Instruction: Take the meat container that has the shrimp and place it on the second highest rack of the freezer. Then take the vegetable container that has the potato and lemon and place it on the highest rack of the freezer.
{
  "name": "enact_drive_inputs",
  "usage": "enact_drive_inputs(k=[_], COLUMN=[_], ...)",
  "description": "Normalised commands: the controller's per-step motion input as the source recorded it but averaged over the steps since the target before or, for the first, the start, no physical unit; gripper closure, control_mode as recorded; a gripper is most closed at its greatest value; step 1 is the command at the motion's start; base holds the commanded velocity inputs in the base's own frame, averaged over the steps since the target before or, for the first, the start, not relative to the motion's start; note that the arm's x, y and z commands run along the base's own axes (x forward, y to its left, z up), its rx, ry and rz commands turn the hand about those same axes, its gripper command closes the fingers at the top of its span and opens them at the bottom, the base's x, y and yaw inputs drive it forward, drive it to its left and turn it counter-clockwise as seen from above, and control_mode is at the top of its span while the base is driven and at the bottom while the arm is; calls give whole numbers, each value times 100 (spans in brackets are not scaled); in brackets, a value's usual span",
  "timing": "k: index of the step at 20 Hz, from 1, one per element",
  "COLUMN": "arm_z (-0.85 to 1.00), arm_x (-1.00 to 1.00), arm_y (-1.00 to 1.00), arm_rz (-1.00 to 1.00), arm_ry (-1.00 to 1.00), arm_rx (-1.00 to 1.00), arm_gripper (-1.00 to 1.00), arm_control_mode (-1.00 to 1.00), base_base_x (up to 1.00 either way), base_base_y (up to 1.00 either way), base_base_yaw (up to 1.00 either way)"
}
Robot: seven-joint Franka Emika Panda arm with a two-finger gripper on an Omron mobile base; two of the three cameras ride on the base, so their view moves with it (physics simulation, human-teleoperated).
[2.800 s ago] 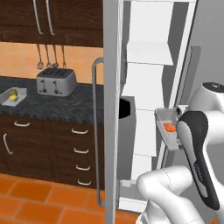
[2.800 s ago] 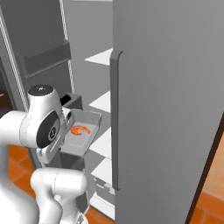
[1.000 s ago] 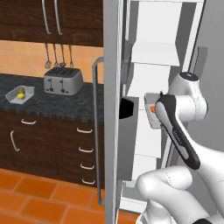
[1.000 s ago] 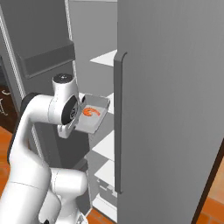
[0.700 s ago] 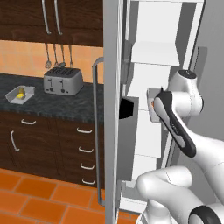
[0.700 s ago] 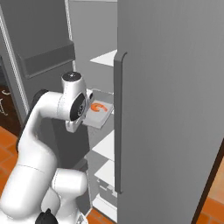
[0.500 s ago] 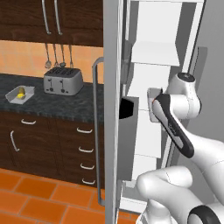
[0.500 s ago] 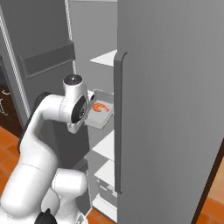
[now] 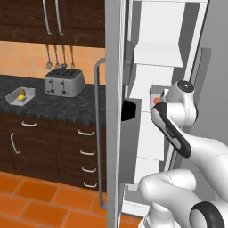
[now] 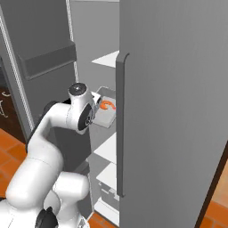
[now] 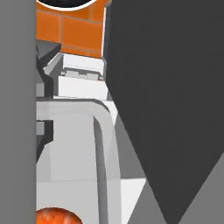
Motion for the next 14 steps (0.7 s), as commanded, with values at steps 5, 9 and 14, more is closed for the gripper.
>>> enact_drive_inputs(k=[5, 9, 14], arm_z=[7, 0, 0], arm_x=[47, 41, 40], arm_y=[-25, -2, -1], arm_rz=[0, -3, -2], arm_ry=[2, 0, -1], arm_rx=[0, 0, 0], arm_gripper=[100, 100, 100], arm_control_mode=[-100, -100, -100], base_base_x=[0, 0, 0], base_base_y=[0, 0, 0], base_base_yaw=[0, 0, 0])
